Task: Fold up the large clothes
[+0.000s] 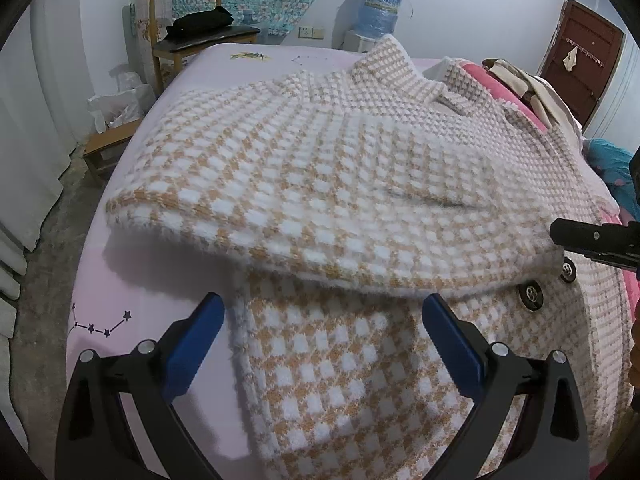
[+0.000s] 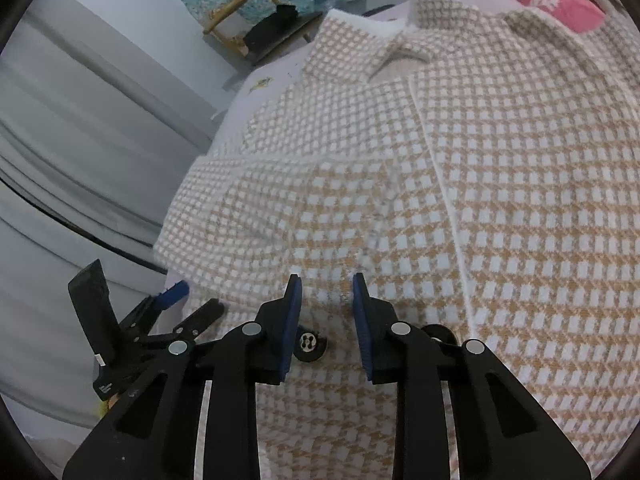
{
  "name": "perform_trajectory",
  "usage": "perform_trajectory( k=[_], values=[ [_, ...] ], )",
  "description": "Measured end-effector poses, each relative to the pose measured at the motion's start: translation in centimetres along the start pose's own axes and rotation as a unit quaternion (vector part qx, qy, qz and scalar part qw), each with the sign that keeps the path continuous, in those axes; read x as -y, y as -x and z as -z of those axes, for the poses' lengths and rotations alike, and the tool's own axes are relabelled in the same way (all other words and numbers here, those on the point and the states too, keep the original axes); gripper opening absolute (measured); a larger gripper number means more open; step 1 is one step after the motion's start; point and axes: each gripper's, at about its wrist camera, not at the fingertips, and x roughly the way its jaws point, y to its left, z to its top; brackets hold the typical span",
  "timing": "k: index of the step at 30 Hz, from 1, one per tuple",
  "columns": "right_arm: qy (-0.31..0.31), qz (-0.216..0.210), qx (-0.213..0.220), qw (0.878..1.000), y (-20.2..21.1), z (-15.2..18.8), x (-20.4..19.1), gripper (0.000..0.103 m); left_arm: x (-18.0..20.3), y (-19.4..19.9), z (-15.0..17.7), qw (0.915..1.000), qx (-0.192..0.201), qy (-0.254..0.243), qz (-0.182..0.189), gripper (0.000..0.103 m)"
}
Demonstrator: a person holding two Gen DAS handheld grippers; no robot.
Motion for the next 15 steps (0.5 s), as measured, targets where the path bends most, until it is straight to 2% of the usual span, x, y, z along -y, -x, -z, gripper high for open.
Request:
perform_trajectory(
  k=[7, 15],
  values=[
    [0.002, -0.014, -0.02, 1.0, -1.4, 0.7, -1.2, 0.033, 0.2, 0.0, 0.1, 1.0, 0.0, -0.003, -0.004, 0.098],
    [-0.003, -0.009, -0.023, 1.0, -3.2, 1.1, -1.5, 0.033, 0.2, -0.1, 0.1, 1.0, 0.001, -0.004, -0.007, 0.098]
  ],
)
